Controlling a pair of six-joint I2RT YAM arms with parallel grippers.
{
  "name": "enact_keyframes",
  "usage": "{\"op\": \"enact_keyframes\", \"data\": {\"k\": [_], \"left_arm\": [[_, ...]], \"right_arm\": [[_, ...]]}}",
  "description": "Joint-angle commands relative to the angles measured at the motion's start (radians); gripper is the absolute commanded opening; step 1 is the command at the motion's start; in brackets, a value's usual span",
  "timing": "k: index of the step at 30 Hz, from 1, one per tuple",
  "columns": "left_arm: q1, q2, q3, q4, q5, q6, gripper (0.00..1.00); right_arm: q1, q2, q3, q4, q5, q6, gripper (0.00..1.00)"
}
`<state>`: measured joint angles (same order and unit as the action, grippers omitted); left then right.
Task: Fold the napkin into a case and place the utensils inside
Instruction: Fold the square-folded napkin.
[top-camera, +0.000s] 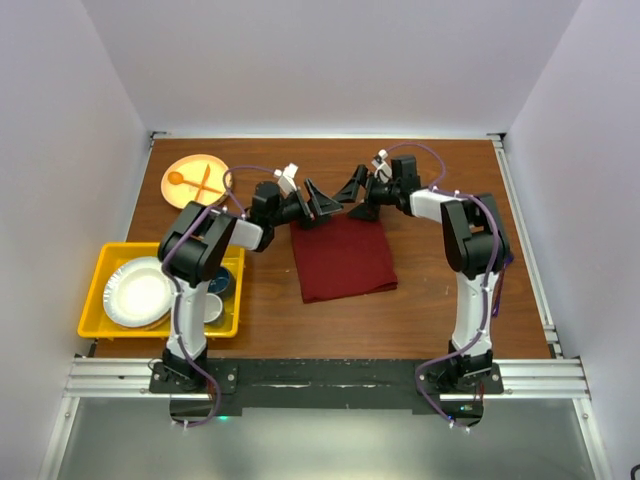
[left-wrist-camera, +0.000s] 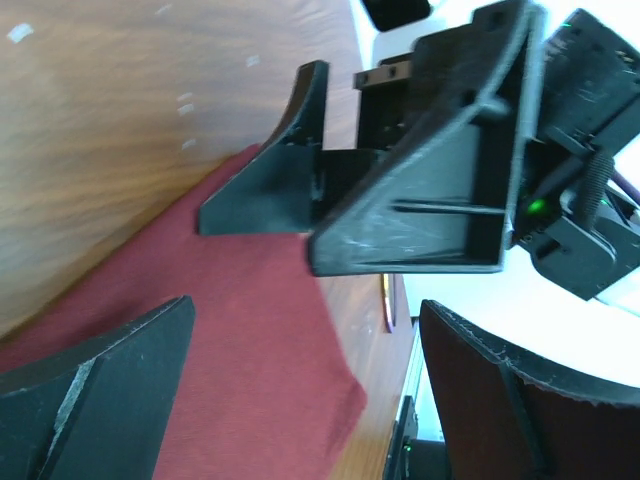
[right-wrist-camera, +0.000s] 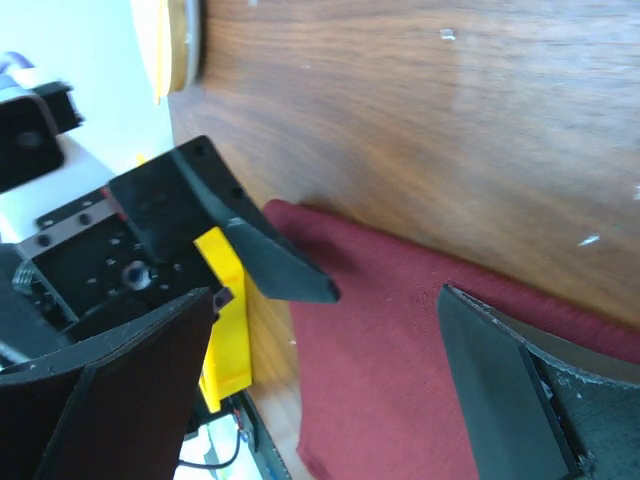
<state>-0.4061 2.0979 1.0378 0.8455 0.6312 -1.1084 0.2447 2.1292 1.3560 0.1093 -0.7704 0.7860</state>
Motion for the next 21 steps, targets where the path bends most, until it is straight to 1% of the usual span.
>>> {"op": "enact_keyframes", "data": {"k": [1,7,14,17,18,21], "left_arm": [[0.032,0.065,0.011,0.073,-0.015,-0.024,1.0],[0.096,0.094,-0.057,0.072,0.001,-0.019,1.0],[0.171,0.013,-0.179,0.067,0.042,-0.024,1.0],[0.181,-0.007,-0.185,0.067,0.061,-0.008,1.0],[0.181,-0.013,-0.182,0.079,0.07,-0.005,1.0],[0.159,-0.059,-0.121,0.099,0.123,0.021,1.0]], "right_arm": [[-0.005,0.055,-0.003,0.049,-0.023,0.012,0.98],[-0.022,0.123,-0.012,0.006,-0.032,-0.051,0.98],[-0.053,0.153,0.0,-0.065,-0.023,-0.143,0.98],[-0.053,0.149,0.021,-0.071,-0.026,-0.163,0.98],[-0.048,0.144,0.028,-0.066,-0.053,-0.156,0.98],[-0.025,0.094,0.049,-0.04,-0.102,-0.116,0.98]]}}
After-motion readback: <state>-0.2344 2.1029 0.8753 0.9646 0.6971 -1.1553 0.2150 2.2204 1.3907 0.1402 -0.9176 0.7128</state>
